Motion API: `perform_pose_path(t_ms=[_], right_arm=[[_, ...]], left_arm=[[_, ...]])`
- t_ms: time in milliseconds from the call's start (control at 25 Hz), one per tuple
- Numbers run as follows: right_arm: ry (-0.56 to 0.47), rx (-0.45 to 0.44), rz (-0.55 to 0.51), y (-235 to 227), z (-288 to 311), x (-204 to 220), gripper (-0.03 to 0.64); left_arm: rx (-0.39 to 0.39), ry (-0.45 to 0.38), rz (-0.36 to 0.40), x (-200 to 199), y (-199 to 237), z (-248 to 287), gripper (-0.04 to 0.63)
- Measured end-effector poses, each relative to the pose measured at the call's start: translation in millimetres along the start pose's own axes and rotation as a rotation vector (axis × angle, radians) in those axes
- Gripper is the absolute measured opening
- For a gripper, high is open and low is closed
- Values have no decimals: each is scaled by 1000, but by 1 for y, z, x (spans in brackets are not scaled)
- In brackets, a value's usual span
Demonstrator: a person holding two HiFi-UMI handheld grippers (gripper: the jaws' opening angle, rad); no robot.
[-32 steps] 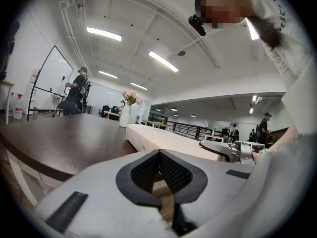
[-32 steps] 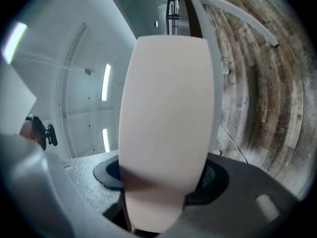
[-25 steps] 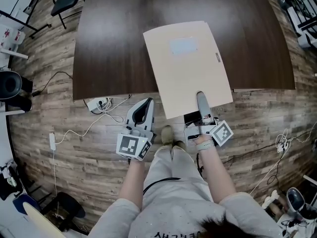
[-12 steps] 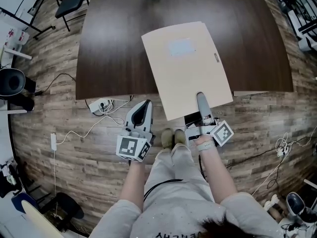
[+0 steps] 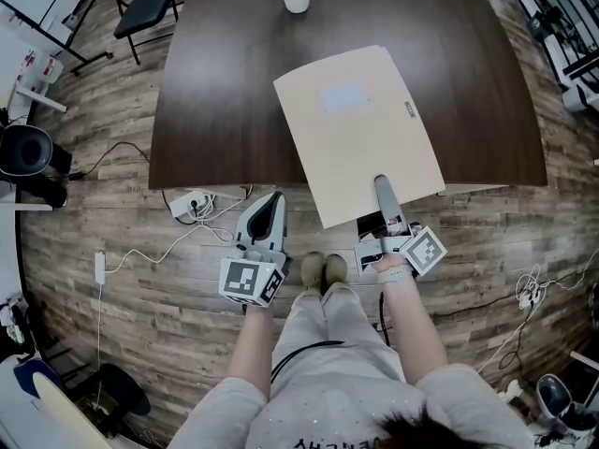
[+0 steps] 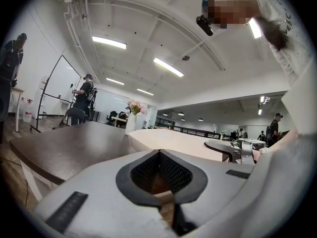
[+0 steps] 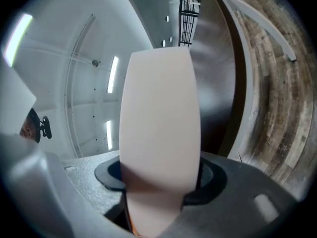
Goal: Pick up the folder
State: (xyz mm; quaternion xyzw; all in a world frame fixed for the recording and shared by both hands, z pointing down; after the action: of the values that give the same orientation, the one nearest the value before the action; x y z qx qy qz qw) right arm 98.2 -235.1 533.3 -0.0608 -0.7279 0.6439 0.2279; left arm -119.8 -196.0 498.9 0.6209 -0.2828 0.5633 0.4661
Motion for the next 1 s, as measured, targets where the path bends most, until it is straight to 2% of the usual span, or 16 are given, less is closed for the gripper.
perform_pose_path(t_ms=[320, 1000], right_arm=[[26, 24, -182, 19, 1, -21, 273], [20, 20, -336, 54, 11, -47, 273]], left_arm=[[1, -34, 13, -21, -7, 0, -2], [3, -36, 29, -49, -10, 7, -2]])
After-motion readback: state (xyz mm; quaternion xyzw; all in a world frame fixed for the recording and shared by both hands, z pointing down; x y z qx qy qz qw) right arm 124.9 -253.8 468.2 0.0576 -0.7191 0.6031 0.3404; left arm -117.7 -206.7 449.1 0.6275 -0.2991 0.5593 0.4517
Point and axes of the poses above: the fingertips, and each gripper's own axes: z forward along the fingers, y to its left, x out of its underside, the point moved 3 cm from there along -z, backward along the fingers, and after that the axes turned 1 degree about -y, right-handed, at the moved point
